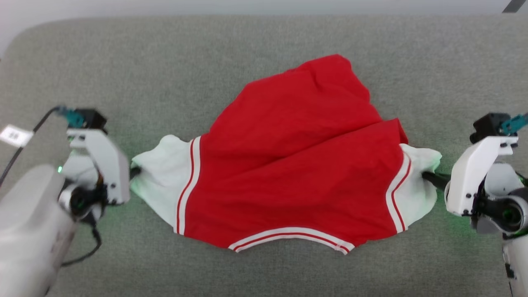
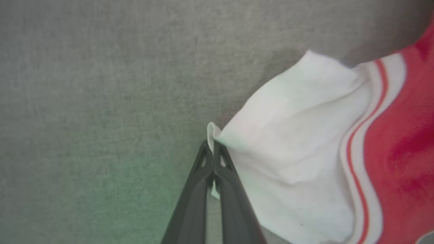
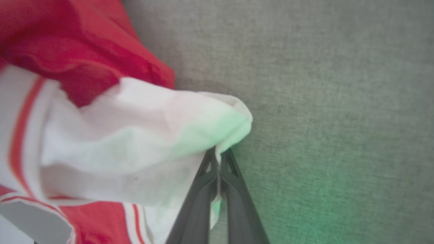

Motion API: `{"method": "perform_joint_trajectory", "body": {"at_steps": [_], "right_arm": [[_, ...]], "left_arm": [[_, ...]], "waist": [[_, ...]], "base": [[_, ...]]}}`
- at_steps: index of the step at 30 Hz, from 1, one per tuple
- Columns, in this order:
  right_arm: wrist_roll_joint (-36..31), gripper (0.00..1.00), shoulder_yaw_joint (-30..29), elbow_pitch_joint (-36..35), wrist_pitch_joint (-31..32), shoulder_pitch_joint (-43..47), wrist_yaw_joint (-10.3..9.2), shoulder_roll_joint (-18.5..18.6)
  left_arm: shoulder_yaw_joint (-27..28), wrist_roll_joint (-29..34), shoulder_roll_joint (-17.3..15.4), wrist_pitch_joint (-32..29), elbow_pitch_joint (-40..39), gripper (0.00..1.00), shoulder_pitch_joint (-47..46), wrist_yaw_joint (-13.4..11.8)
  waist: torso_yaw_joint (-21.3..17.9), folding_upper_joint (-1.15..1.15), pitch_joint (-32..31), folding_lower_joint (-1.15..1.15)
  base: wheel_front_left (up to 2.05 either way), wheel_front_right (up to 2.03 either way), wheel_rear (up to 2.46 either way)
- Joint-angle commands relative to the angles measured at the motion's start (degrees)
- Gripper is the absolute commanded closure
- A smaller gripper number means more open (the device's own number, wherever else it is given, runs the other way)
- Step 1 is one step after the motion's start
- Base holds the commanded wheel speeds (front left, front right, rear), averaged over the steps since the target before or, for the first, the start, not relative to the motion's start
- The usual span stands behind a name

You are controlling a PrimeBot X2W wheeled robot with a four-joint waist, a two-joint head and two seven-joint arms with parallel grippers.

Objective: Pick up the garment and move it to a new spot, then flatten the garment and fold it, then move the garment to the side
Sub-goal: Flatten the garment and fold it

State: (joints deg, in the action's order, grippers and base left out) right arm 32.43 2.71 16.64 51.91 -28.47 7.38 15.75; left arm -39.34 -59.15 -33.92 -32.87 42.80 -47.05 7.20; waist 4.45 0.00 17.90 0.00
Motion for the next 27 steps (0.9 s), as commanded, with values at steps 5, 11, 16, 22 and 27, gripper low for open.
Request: {"method": "perform_joint_trajectory", "body": {"at_steps": [5,11,16,22,27], "right_arm": [[2.9,1.00,-1.8,-2.0,1.9,-5.6,0.21,0.5],[2.9,1.00,-2.3,-1.5,-1.1,-16.2,0.21,0.0],[1.7,1.00,-1.1,3.5,-9.2,-27.0,0.21,-1.1],[1.8,1.00,2.0,12.8,-18.2,-38.0,0.20,-1.5],[4.6,1.00,2.8,19.2,-19.5,-44.3,0.19,-0.9]], "left_arm": [[0.4,0.4,-0.6,-1.2,-2.8,1.00,-6.0,0.2],[1.4,2.0,-1.1,-3.0,-5.2,1.00,-16.0,-1.2],[2.7,4.1,0.4,-0.6,-4.3,1.00,-24.6,-2.6],[4.0,5.2,2.6,2.9,-1.9,1.00,-32.8,-2.3],[4.7,4.7,3.6,2.4,0.3,1.00,-37.5,-2.3]], "waist": [[-0.6,0.00,-5.6,0.00],[-1.0,0.00,-12.0,0.00],[-1.3,0.00,-16.6,0.00],[-1.5,0.00,-19.1,0.00],[-1.1,0.00,-19.3,0.00]], "base": [[0.00,0.00,0.00],[0.00,0.00,0.00],[0.00,0.00,0.00],[0.00,0.00,0.00],[0.00,0.00,0.00]]}}
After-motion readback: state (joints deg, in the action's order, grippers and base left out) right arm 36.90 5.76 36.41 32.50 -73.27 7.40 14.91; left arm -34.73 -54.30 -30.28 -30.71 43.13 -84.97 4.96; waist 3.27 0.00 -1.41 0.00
